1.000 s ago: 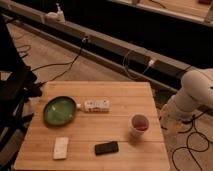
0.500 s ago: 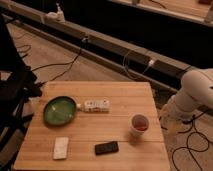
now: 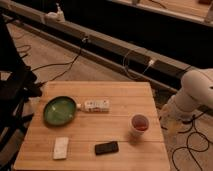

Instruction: Pick up the ceramic bowl

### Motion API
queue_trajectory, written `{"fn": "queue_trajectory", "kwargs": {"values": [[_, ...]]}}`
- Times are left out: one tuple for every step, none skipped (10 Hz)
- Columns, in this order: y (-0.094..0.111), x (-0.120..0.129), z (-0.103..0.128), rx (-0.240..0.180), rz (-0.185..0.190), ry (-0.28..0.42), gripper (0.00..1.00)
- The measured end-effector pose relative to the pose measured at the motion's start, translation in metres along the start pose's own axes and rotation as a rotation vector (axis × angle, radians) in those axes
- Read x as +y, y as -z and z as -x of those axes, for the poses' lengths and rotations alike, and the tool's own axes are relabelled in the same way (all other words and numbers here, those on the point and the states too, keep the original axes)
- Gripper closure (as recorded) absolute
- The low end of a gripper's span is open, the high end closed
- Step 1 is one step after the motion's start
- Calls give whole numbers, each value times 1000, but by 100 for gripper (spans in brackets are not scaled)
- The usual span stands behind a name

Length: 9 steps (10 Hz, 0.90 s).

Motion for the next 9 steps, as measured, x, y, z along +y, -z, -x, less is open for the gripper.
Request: {"fn": "queue_trajectory", "kwargs": {"values": [[0, 0, 0, 0, 0, 0, 39], [0, 0, 0, 0, 0, 0, 39], [0, 0, 0, 0, 0, 0, 39], [0, 0, 0, 1, 0, 0, 39], [0, -1, -1, 3, -2, 1, 39], [4, -4, -2, 8, -9, 3, 39], [13, -12, -5, 9, -23, 3, 39], [21, -21, -5, -3, -35, 5, 39], [34, -36, 4, -44, -53, 13, 39]]}}
